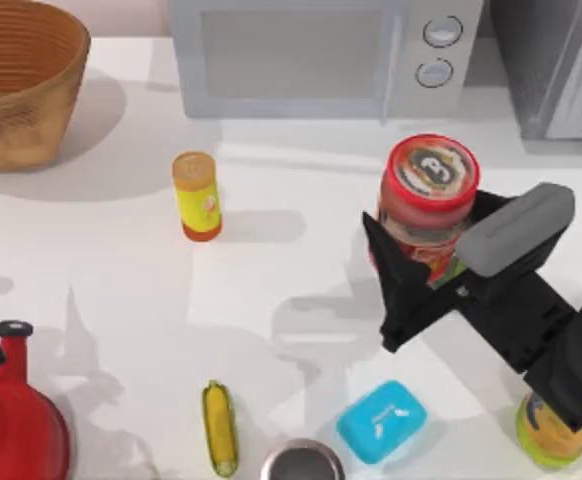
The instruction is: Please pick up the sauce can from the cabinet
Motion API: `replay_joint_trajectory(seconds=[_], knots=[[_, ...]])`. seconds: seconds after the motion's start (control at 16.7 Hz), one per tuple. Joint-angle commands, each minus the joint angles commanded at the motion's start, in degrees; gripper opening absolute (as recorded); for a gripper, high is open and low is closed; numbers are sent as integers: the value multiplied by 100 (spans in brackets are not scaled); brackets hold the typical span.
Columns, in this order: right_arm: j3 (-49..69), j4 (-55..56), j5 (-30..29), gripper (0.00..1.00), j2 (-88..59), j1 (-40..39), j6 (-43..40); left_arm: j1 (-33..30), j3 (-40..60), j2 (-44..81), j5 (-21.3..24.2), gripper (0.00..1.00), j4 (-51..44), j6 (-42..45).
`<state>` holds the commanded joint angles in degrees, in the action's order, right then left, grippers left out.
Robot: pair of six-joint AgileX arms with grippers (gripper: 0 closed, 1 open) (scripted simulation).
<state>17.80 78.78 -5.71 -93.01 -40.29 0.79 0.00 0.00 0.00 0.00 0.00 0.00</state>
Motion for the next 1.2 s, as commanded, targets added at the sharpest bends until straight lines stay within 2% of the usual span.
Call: replay_joint_trajectory(seconds=[0.48,1.02,1.2], knots=[[541,1386,-153,0,-2305,-869,15,0,0,0,0,100,0,0],[600,1469,-151,0,-2474,-916,26,0,0,0,0,100,0,0],[1005,1386,-150,0,-2817,-875,33,0,0,0,0,100,0,0]])
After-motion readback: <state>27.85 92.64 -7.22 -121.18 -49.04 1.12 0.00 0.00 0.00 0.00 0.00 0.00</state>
